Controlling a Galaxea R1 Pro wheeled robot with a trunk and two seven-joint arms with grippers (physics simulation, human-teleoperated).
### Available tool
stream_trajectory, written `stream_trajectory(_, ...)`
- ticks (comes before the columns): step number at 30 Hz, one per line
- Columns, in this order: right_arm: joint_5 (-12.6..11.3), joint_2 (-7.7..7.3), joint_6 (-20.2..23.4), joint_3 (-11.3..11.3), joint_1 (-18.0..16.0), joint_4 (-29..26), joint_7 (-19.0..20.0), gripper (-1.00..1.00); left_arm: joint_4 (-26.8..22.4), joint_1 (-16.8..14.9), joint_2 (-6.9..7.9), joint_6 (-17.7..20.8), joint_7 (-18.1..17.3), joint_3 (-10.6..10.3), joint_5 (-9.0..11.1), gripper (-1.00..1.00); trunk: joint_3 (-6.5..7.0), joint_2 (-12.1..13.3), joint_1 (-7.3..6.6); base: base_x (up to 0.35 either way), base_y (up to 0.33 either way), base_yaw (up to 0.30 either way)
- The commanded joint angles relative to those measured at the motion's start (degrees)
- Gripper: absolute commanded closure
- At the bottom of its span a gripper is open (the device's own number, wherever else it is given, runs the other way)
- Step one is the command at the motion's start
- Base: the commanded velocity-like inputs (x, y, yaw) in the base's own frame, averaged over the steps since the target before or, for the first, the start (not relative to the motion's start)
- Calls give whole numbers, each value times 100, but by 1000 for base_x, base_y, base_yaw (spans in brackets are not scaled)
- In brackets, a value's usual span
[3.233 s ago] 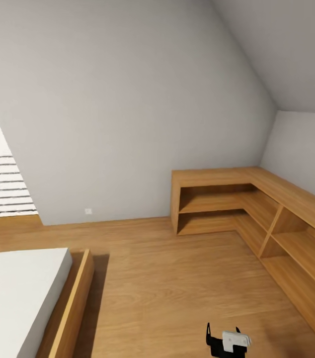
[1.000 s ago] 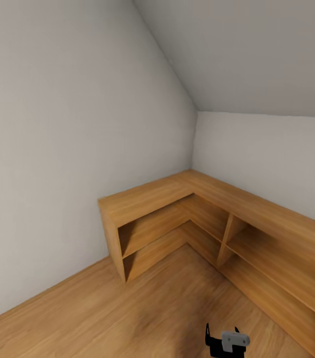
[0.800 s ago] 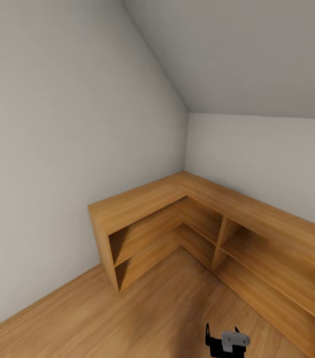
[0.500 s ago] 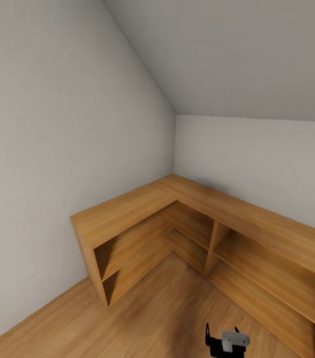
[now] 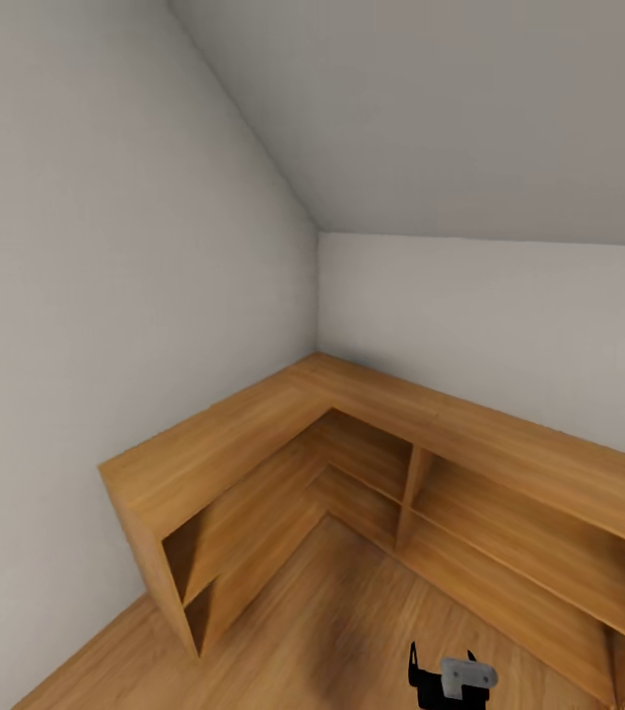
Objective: In the bedroom, organize the workspace by keeping the computer under the desk, ensuring the monitor is on the desk, placing the keyboard on the desk next to the monitor, placing the mouse on the desk next to the keyboard, moving the folder from the swivel chair onto the desk next to the mouse, stacking the notebook on top of the folder with the pen on top of the notebook, and positioning the swivel chair next to the desk.
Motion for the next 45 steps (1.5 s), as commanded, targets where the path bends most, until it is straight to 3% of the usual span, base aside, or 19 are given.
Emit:
stream_trajectory(1,-29,3,-10,49,-5,6,-37,-100,-10,3,2,-4,21,-11,6,-100,-5,-4,3,181,297,-294)
stream_trajectory(10,-263,3,-8,53,-5,6,-16,-100,-10,2,-8,-4,21,-10,6,-100,-4,-4,3,66,108,-297)
stream_trajectory(31,-277,10,-6,53,-5,6,24,-100,-11,2,-12,-11,17,-10,6,-100,-4,-4,3,3,2,-297)
stream_trajectory(45,-277,18,-6,53,-5,6,24,-100,-13,2,-10,-4,20,-10,6,-100,-4,-4,3,258,132,-297)
